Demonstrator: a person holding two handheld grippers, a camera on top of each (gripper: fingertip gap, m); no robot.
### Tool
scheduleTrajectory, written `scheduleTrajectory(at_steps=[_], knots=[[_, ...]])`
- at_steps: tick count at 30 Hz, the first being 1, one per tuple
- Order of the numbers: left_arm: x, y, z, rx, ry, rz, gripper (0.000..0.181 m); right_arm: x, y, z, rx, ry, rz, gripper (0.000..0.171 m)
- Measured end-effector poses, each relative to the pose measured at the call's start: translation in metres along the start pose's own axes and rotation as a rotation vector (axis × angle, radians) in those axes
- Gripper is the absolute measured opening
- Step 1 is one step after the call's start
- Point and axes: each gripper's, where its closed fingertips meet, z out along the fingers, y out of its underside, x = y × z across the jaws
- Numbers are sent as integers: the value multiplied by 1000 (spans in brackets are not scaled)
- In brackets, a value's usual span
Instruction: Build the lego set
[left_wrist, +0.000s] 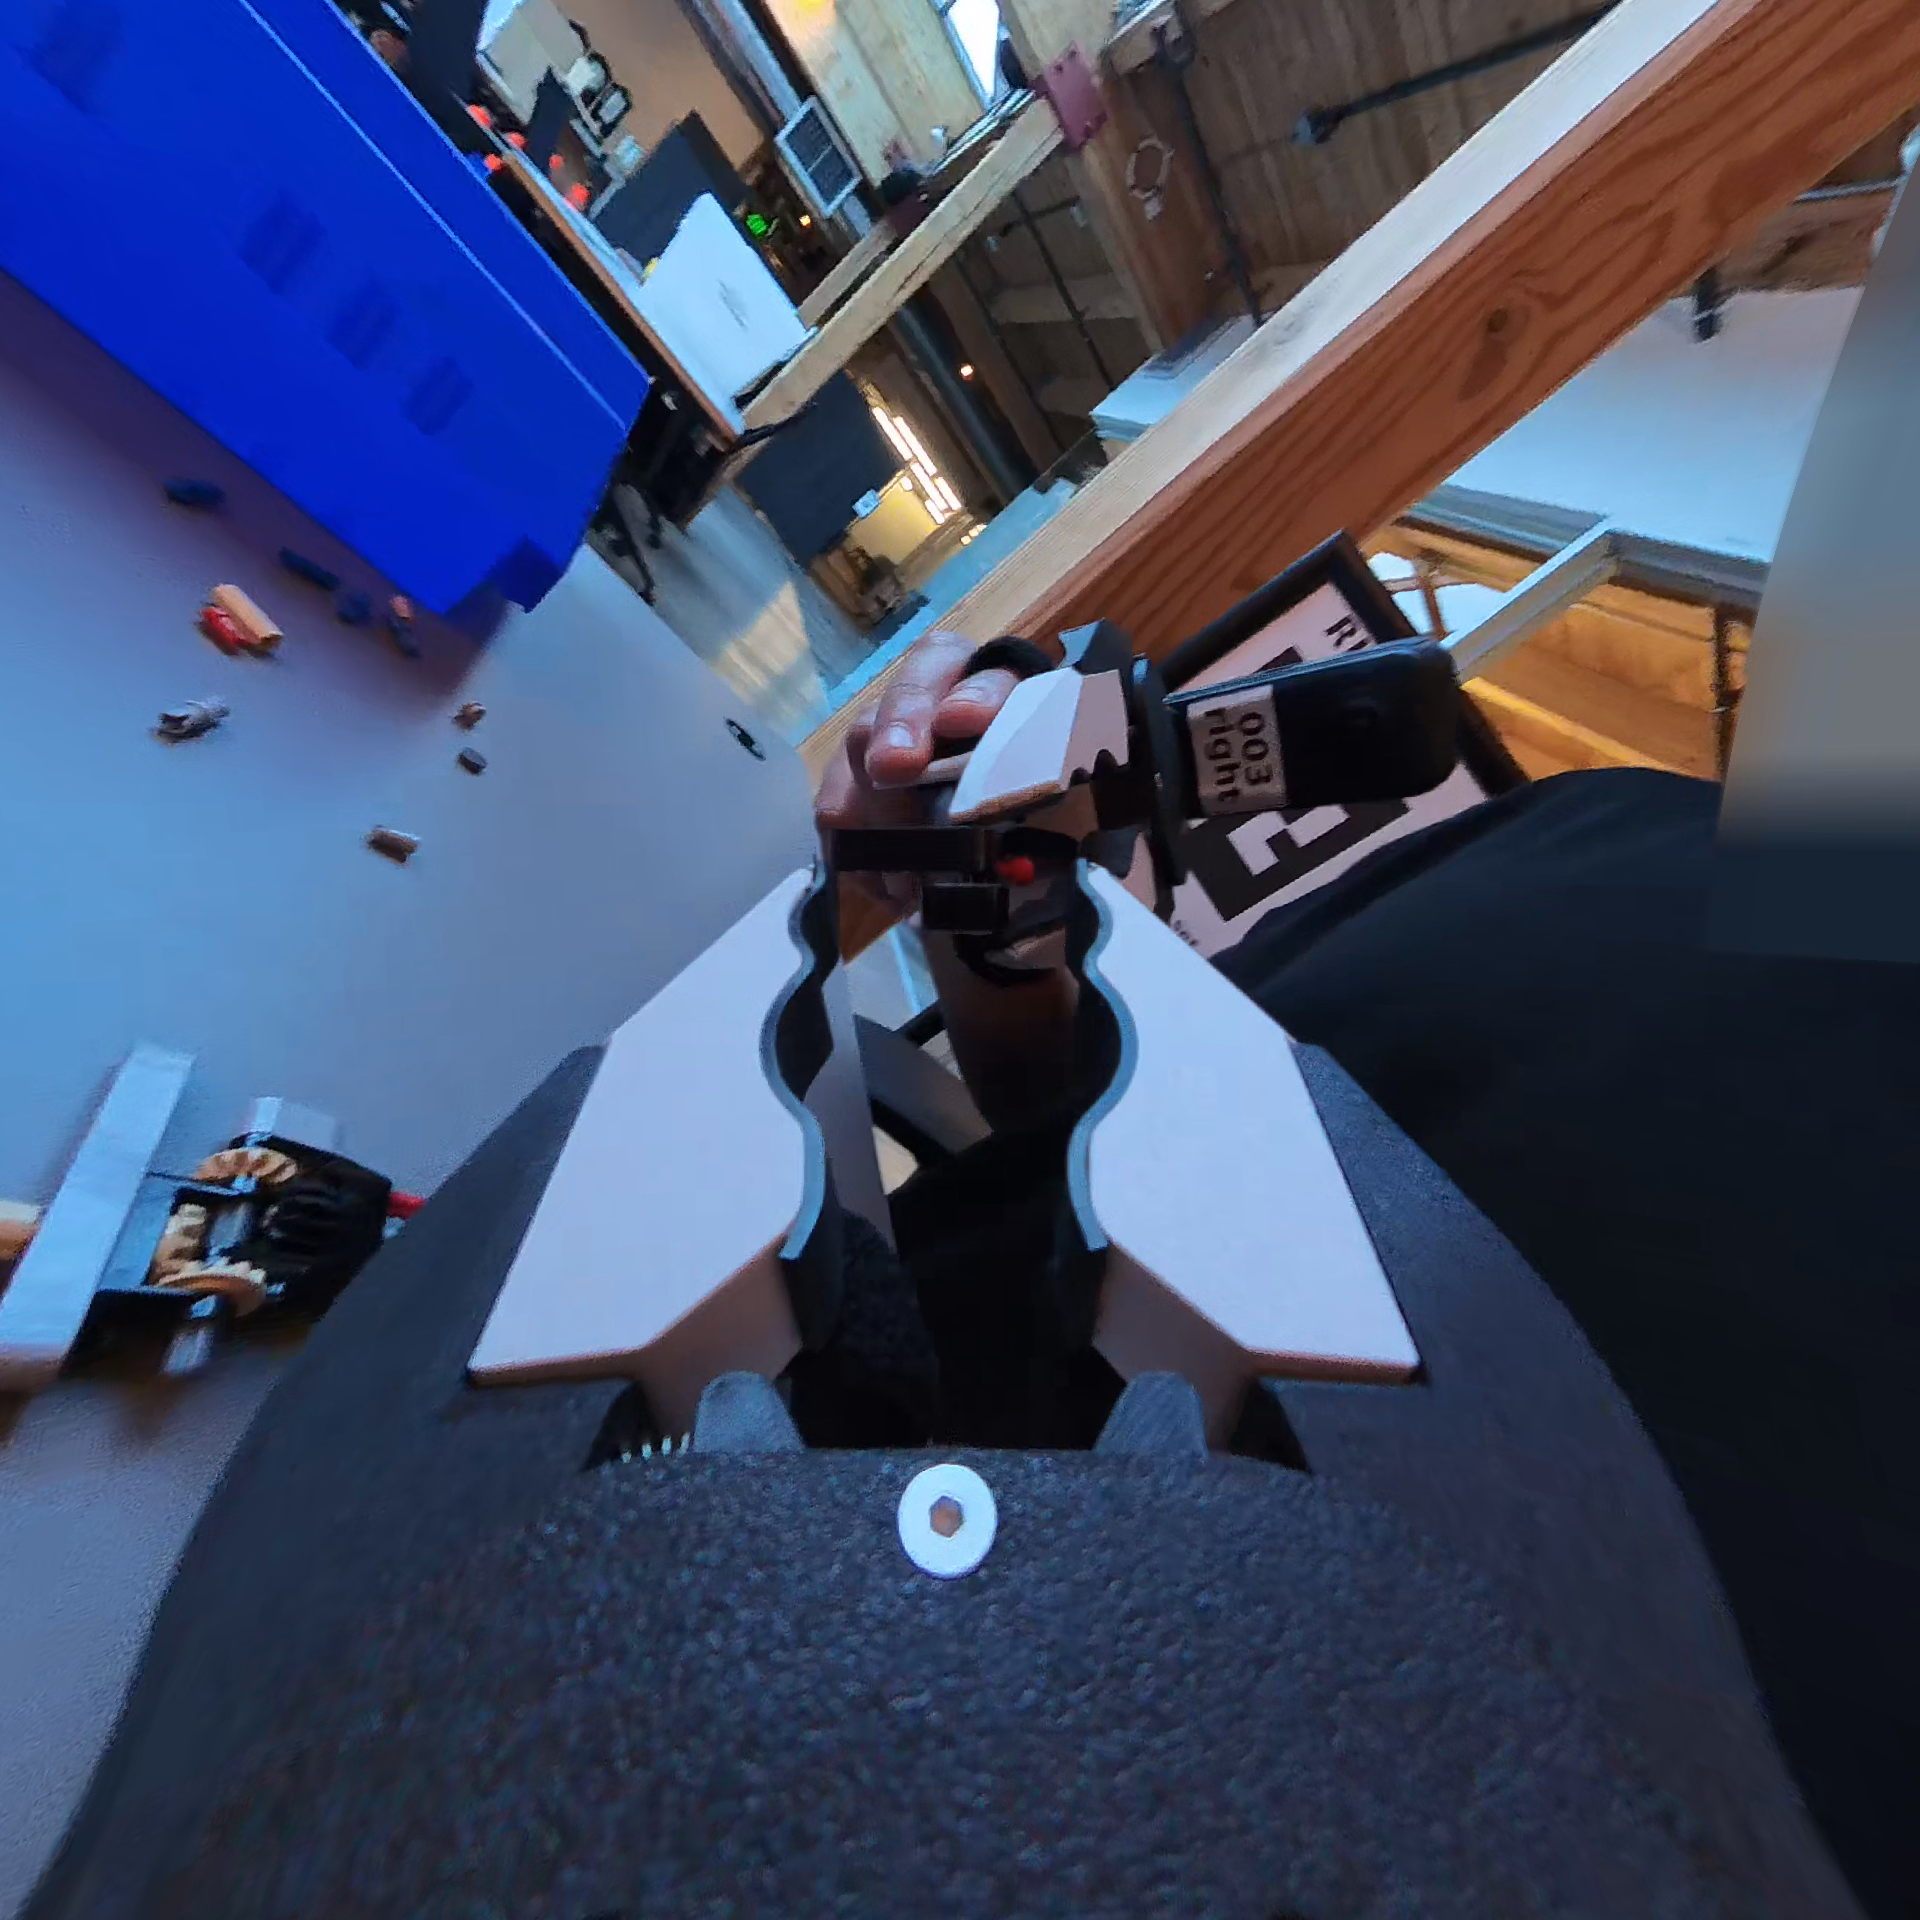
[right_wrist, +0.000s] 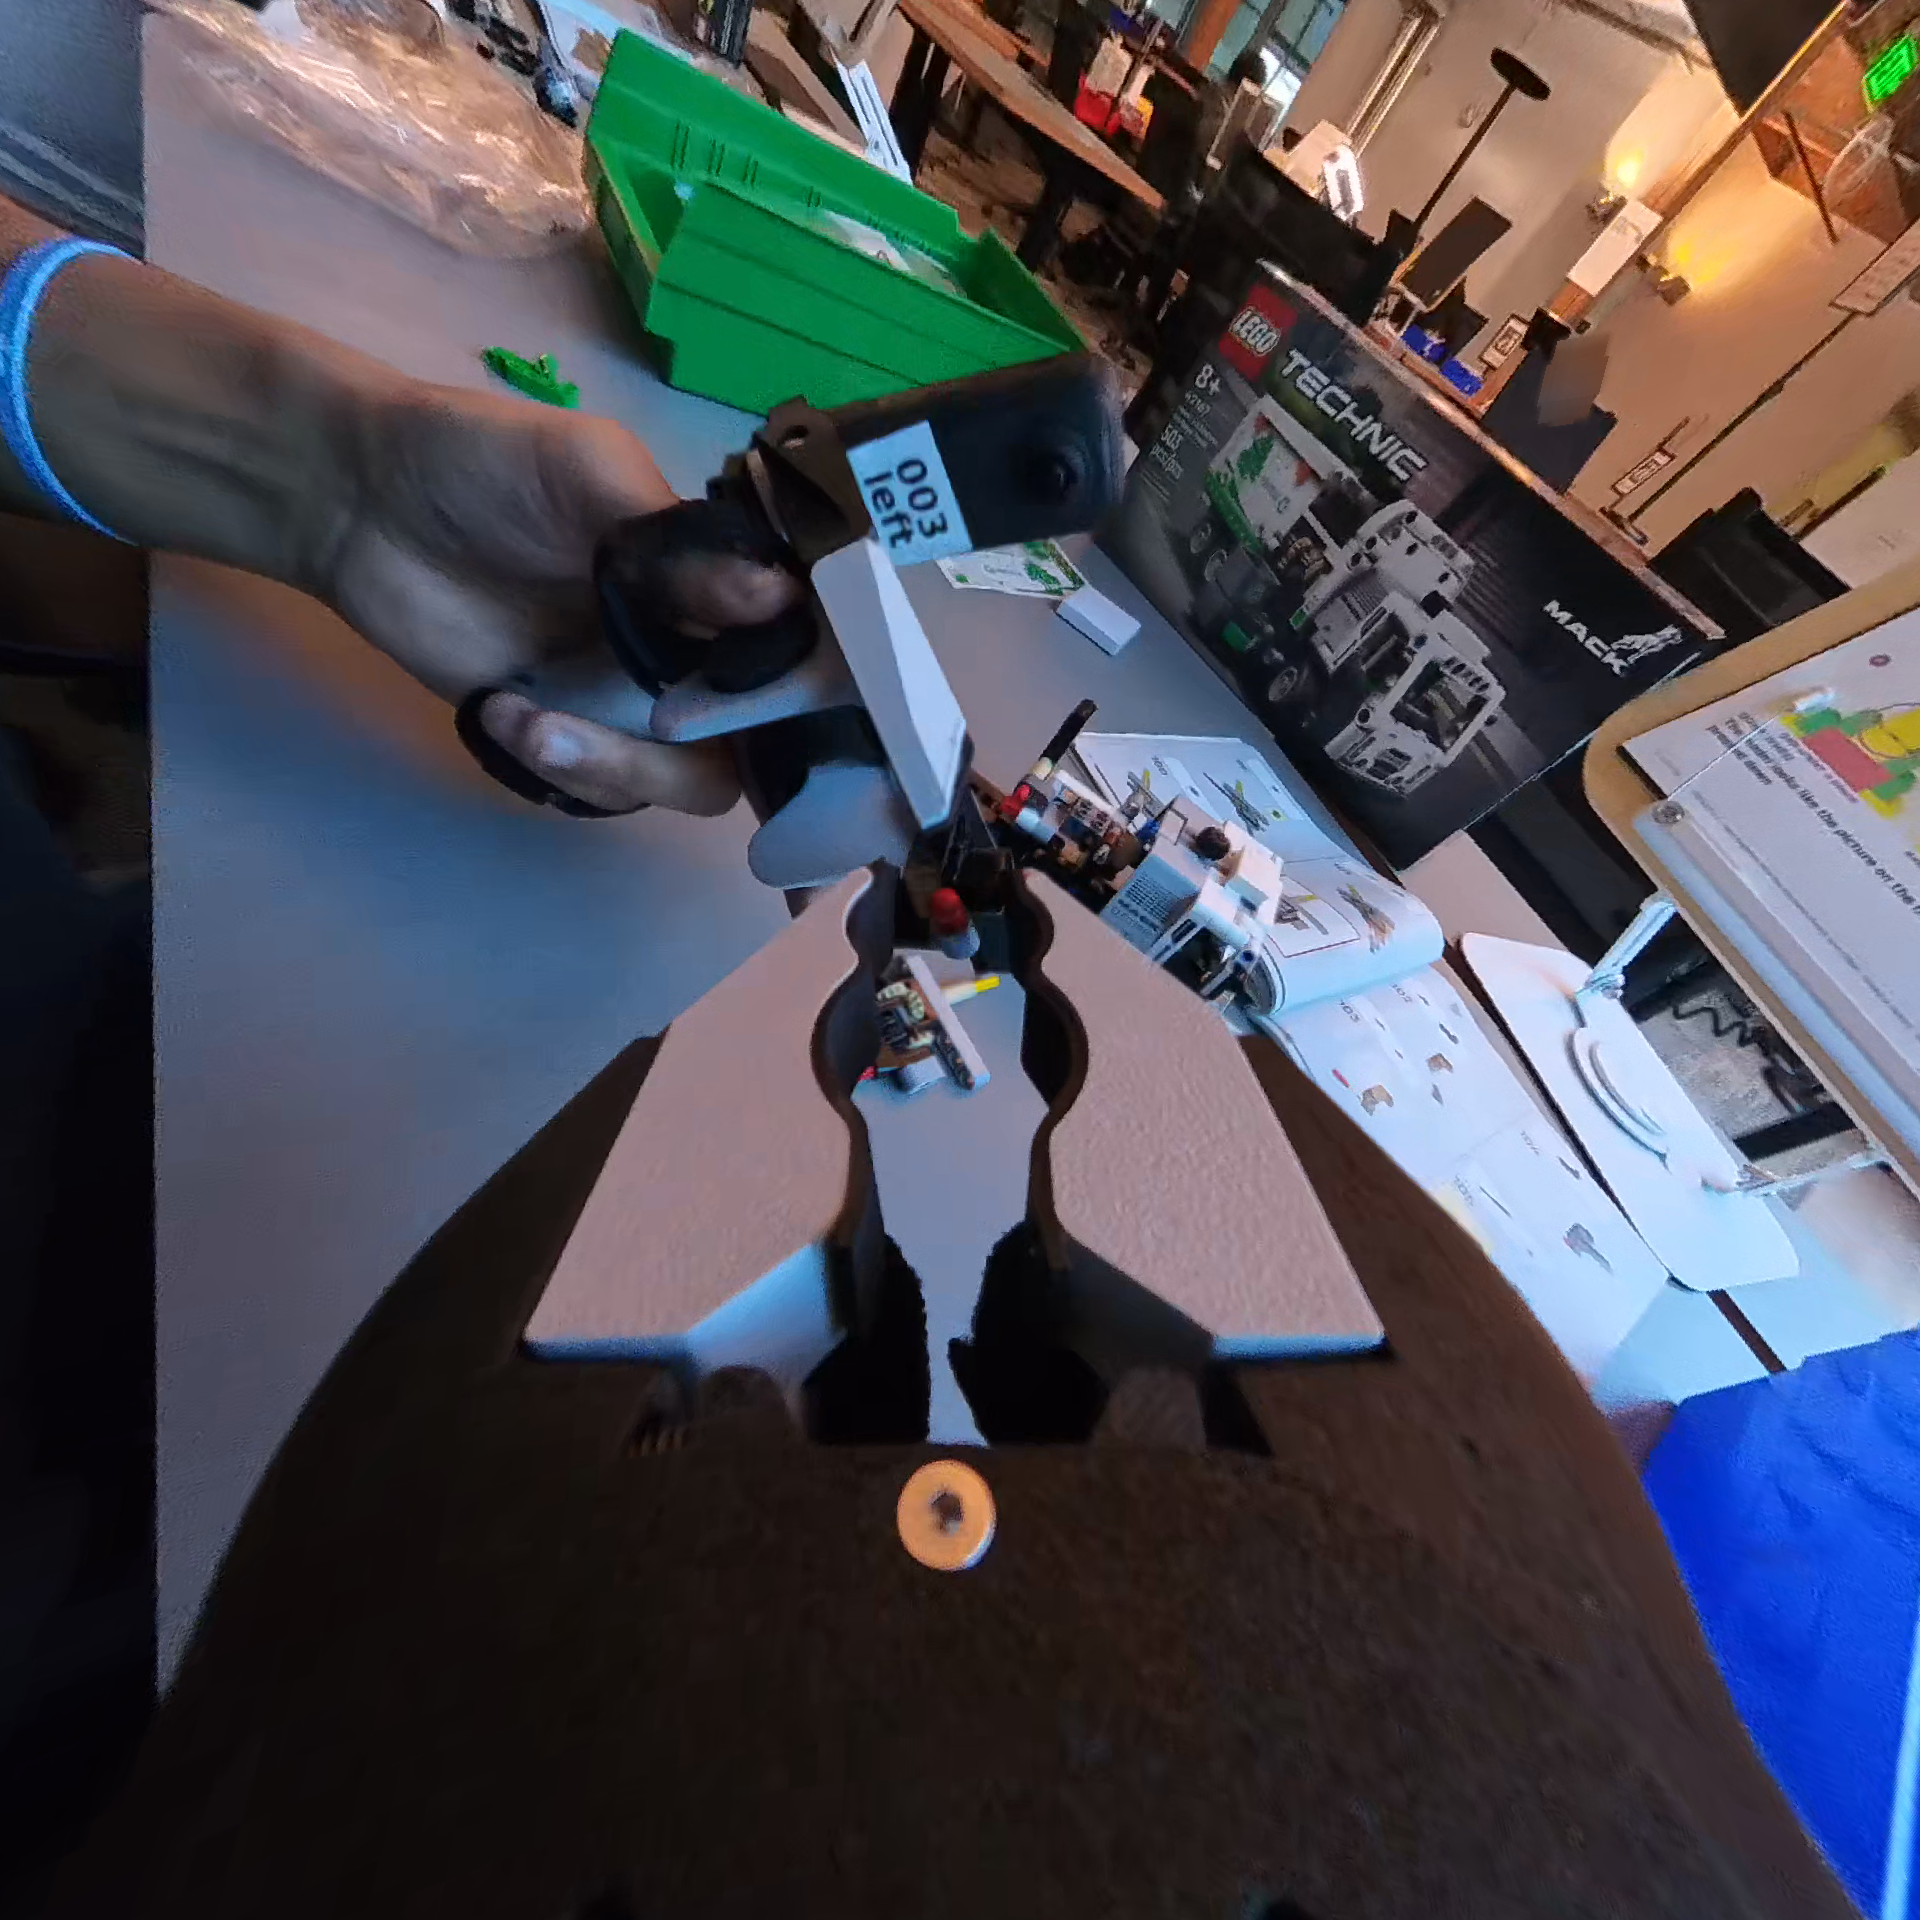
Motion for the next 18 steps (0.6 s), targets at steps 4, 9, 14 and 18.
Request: scheduleTrajectory(at_steps=[4, 9, 14, 18], knots=[[-2, -4, -1, 27, 21, -9, 56, 3, -4, -6, 31, -5, 8, 20], [6, -1, 3, 2, 93, 27, 69, -7, -12, -9, 96, -70, 41, 20], [30, 5, 6, -57, 275, -23, 65, -16, -28, -16, 205, -168, 126, 20], [35, 13, 6, -117, 293, -16, 40, -17, -28, -18, 194, -181, 115, 20]])
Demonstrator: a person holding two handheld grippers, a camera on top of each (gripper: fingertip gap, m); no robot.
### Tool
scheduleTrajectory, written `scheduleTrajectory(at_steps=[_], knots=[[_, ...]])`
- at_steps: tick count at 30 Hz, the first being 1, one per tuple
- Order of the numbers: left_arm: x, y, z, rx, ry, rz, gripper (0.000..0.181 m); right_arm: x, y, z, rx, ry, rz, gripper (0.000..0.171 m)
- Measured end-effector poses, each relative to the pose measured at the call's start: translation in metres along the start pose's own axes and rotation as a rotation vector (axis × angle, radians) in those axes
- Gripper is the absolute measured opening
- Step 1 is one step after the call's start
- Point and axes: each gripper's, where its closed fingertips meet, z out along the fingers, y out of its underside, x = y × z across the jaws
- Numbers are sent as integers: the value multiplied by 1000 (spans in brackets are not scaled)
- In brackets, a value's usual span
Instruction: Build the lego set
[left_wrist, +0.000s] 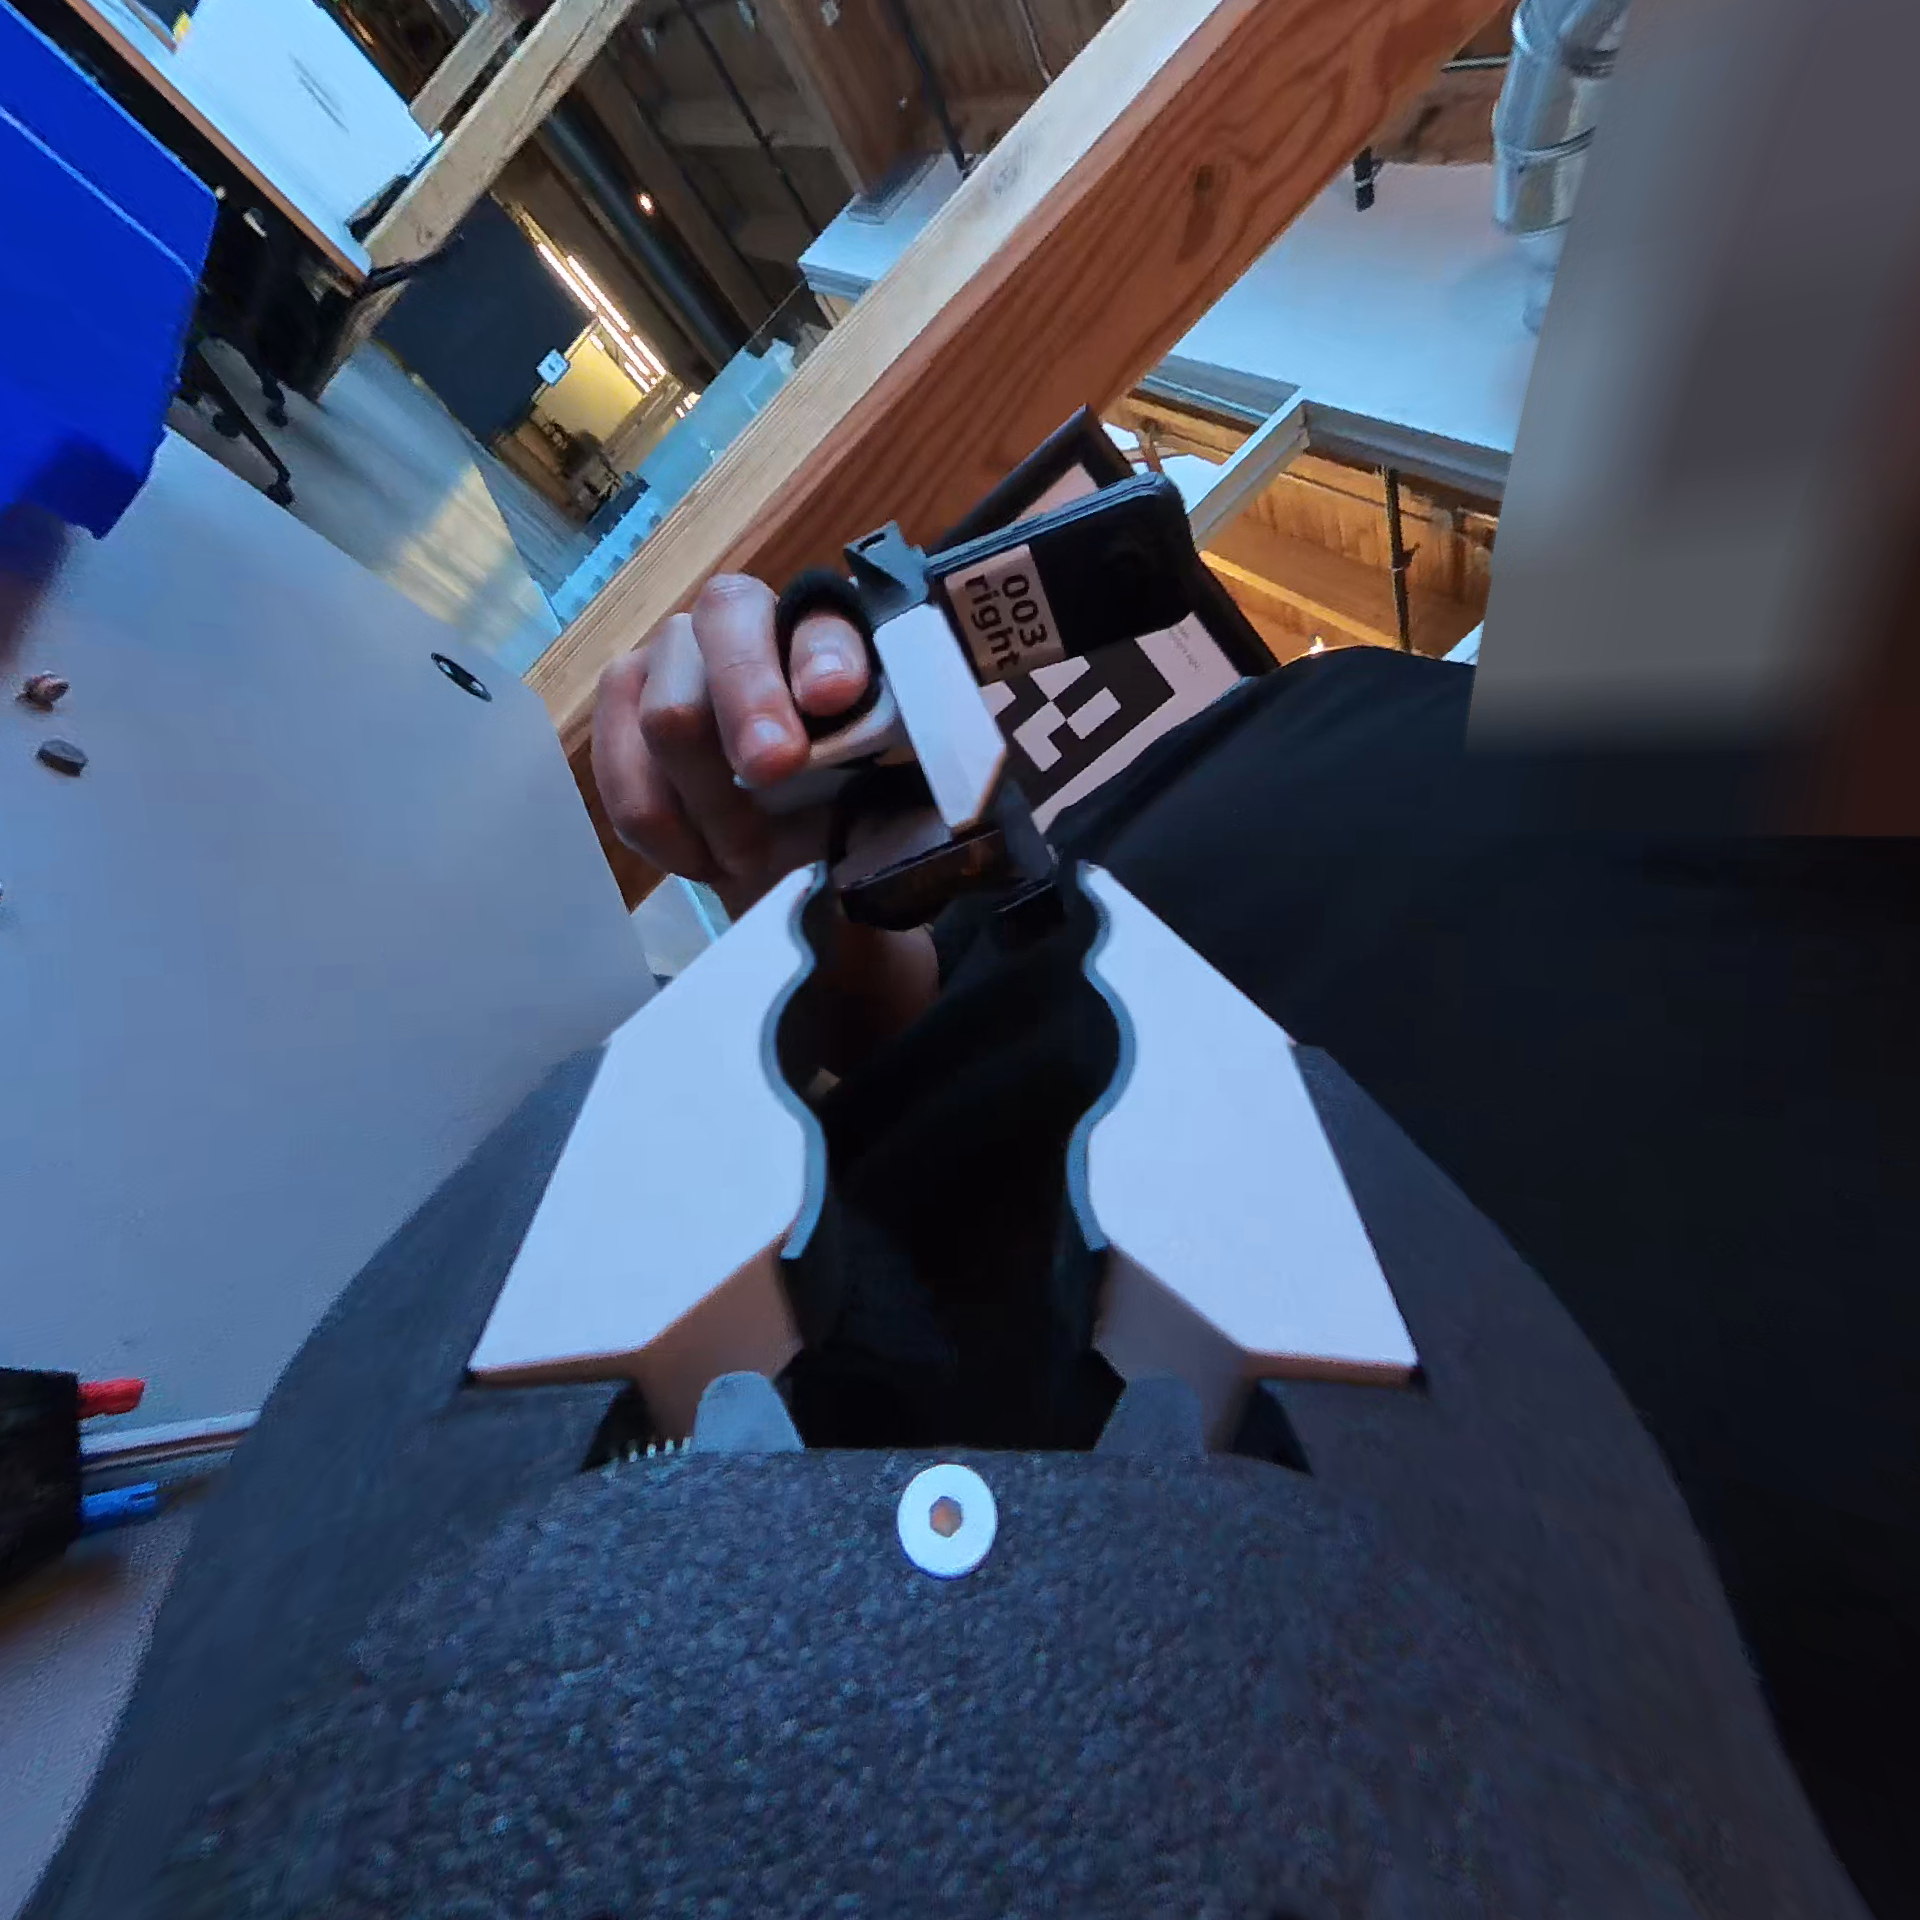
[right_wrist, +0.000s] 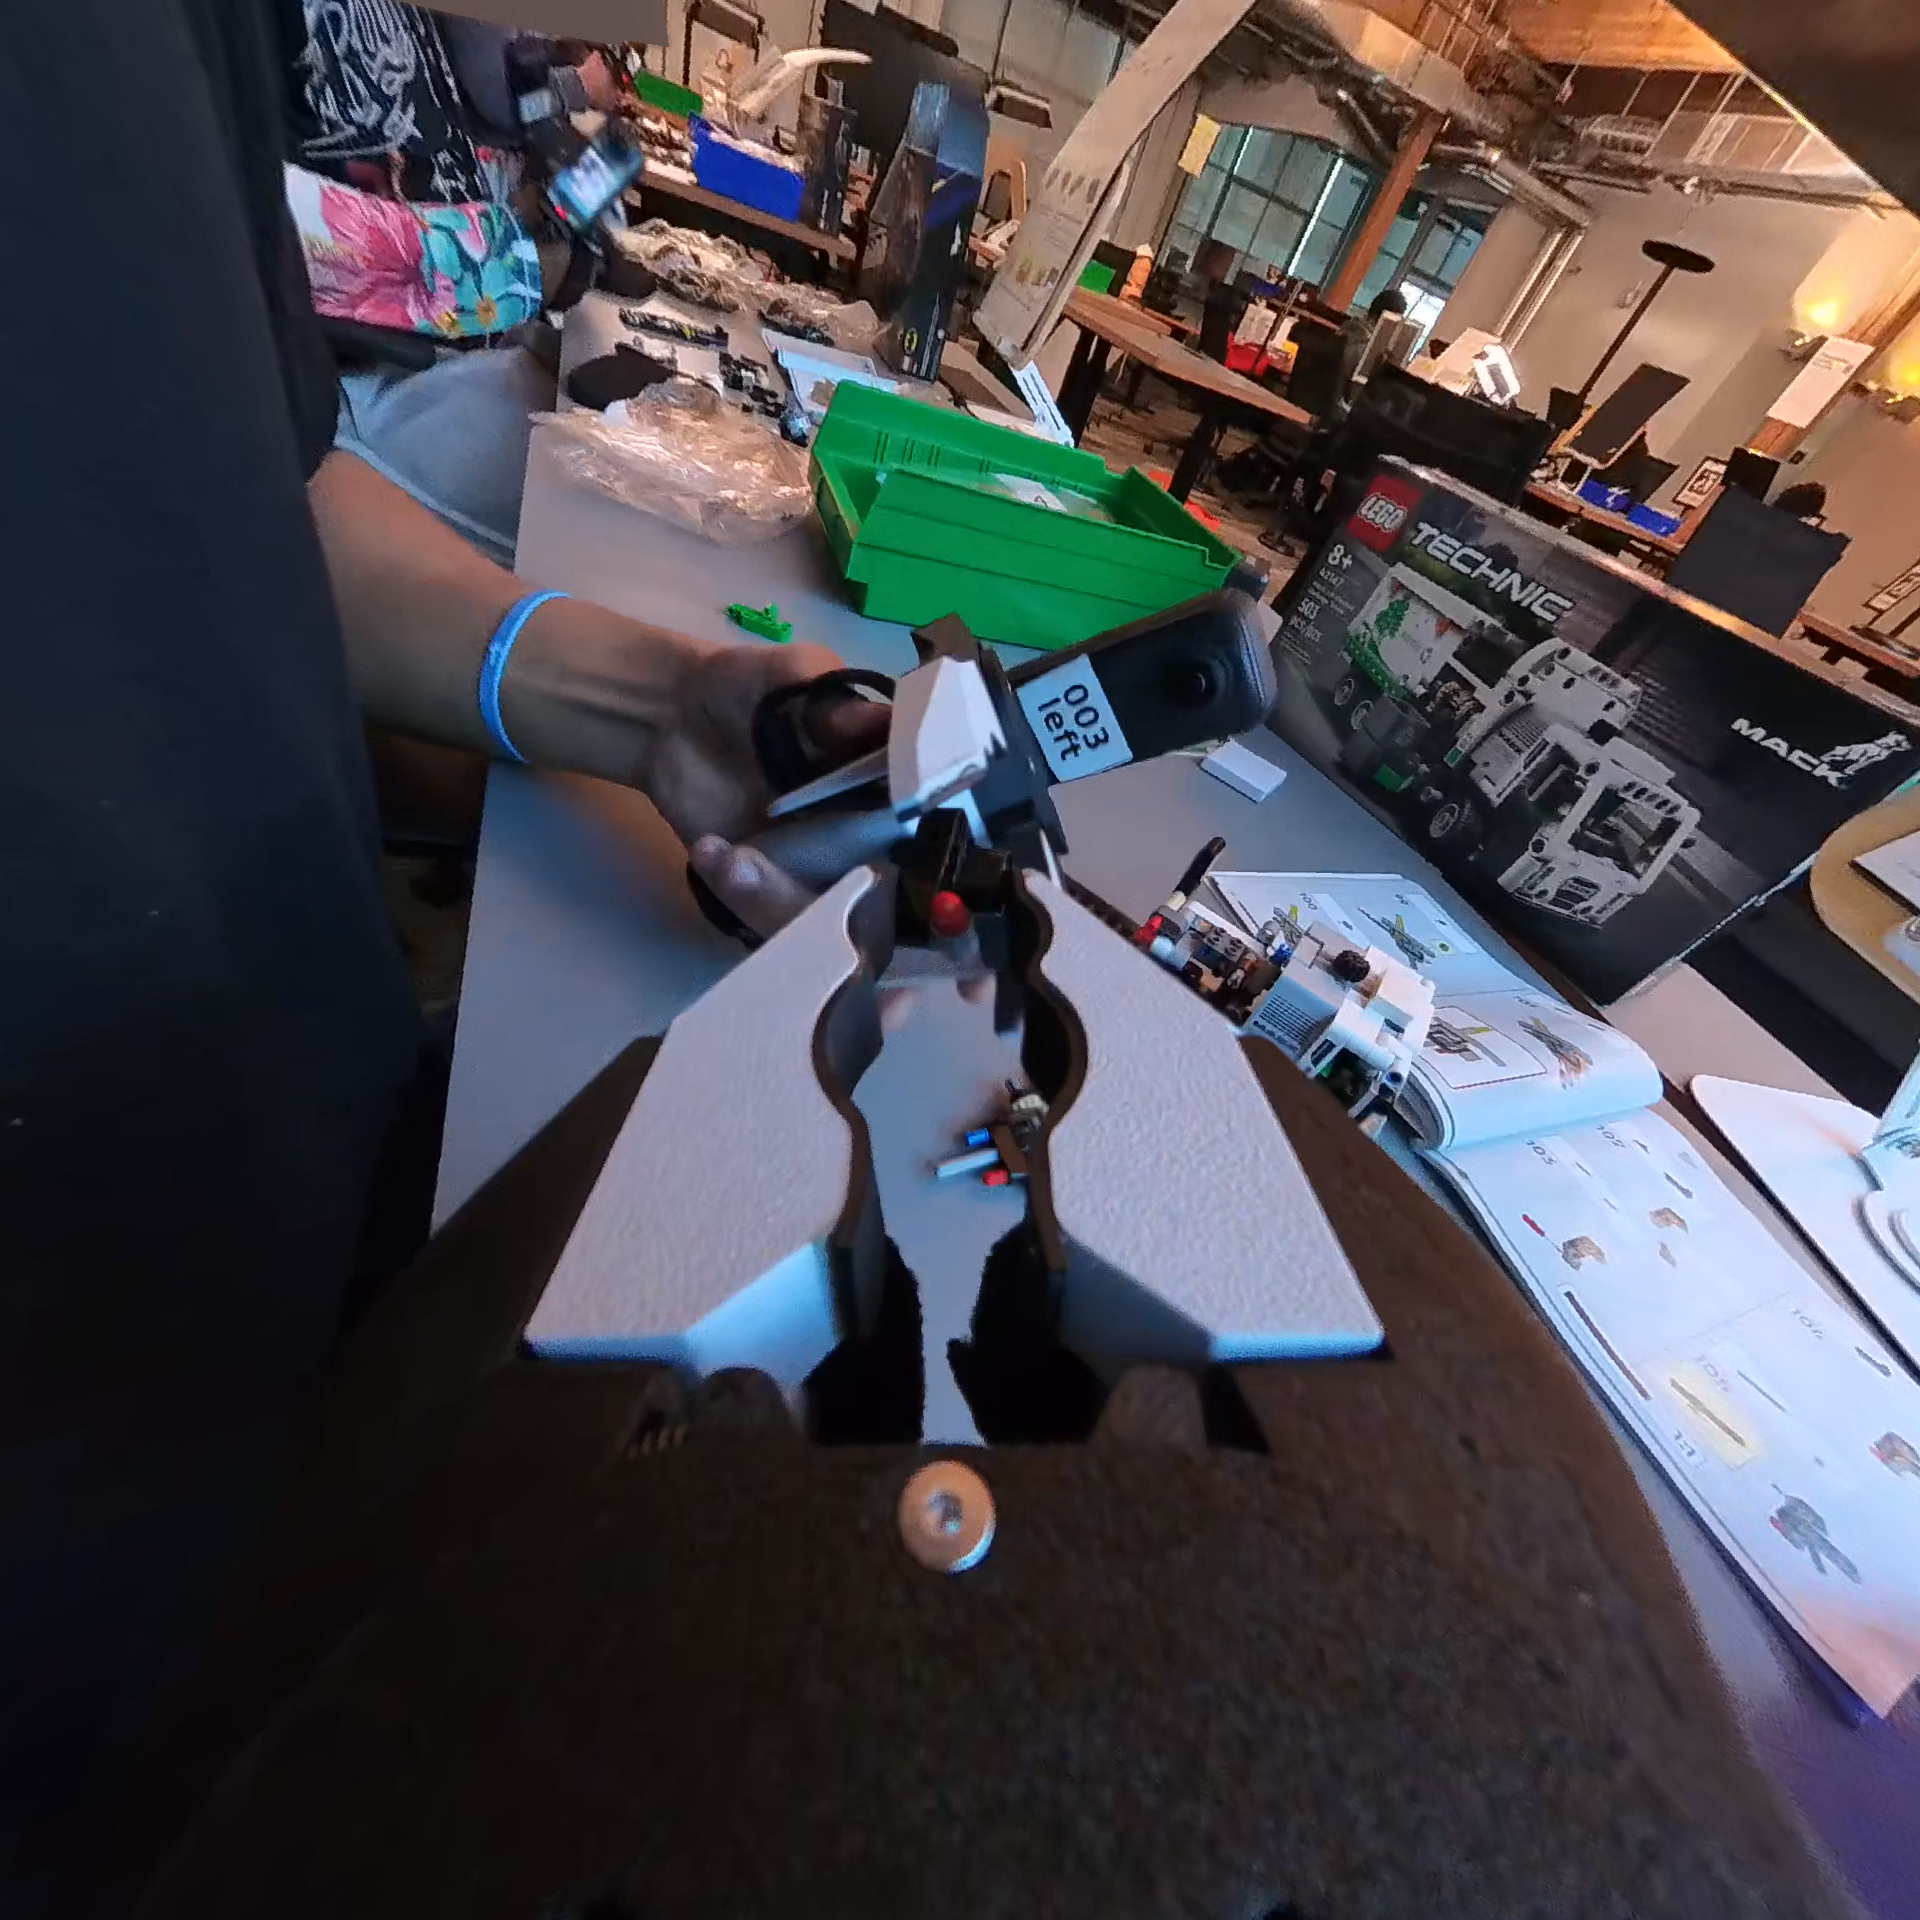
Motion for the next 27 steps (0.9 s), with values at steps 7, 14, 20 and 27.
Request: scheduleTrajectory(at_steps=[7, 14, 20, 27], knots=[[-6, -1, -3, -10, -66, 29, 39, 3, 8, 0, -63, 26, -41, 20], [-18, -6, -9, 26, -157, 67, 37, 11, 22, 2, -185, 80, -63, 21], [-24, -16, -18, 85, -225, 104, 34, 16, 34, 5, -309, 151, -105, 24], [-30, -16, -21, 105, -263, 110, 34, 21, 39, 11, -364, 219, -59, 26]])
